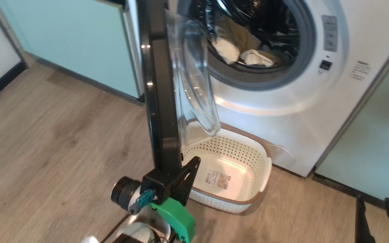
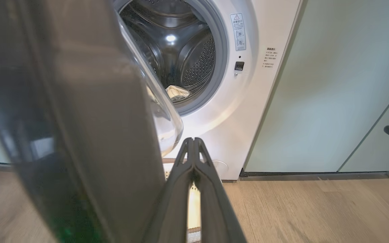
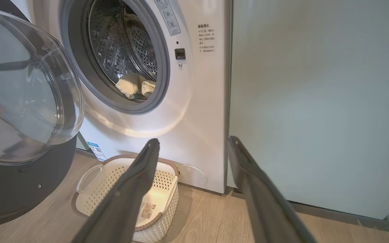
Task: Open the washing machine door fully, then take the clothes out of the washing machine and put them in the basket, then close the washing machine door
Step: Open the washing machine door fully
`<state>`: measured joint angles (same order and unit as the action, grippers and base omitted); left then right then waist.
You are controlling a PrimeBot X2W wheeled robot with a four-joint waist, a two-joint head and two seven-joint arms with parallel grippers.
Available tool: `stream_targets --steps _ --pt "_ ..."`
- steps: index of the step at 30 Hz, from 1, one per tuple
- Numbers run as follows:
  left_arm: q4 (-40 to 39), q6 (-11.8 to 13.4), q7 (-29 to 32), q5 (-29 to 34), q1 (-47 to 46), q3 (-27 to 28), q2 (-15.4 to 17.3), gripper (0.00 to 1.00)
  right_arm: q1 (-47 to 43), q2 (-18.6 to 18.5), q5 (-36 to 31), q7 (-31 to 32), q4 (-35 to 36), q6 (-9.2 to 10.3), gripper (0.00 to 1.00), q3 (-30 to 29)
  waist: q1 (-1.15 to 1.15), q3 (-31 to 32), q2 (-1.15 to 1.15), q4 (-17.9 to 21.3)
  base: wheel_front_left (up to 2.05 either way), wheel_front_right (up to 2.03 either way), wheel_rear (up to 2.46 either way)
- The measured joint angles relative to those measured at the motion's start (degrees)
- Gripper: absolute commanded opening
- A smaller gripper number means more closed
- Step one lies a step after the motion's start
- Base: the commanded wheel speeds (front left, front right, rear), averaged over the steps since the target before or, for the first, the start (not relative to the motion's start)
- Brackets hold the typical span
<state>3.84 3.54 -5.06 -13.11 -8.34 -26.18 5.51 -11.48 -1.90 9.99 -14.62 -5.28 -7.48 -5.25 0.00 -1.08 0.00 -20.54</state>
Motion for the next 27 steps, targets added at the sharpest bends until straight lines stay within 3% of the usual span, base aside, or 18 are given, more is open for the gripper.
stream_targets --steps 15,27 --pt "-1.5 3.4 -1.1 0.0 2.6 3.8 3.6 0.00 -0.3 0.0 0.5 0.0 -0.1 0.00 1.00 0.0 0.00 1.4 0.00 -7.2 0.00 0.00 0.00" --pt "-0.3 7.2 -5.3 -0.3 2.6 10.7 6.4 0.00 -0.2 0.0 0.5 0.0 -0.7 0.00 1.00 0.2 0.00 -0.1 0.00 -8.6 0.00 0.00 0.00"
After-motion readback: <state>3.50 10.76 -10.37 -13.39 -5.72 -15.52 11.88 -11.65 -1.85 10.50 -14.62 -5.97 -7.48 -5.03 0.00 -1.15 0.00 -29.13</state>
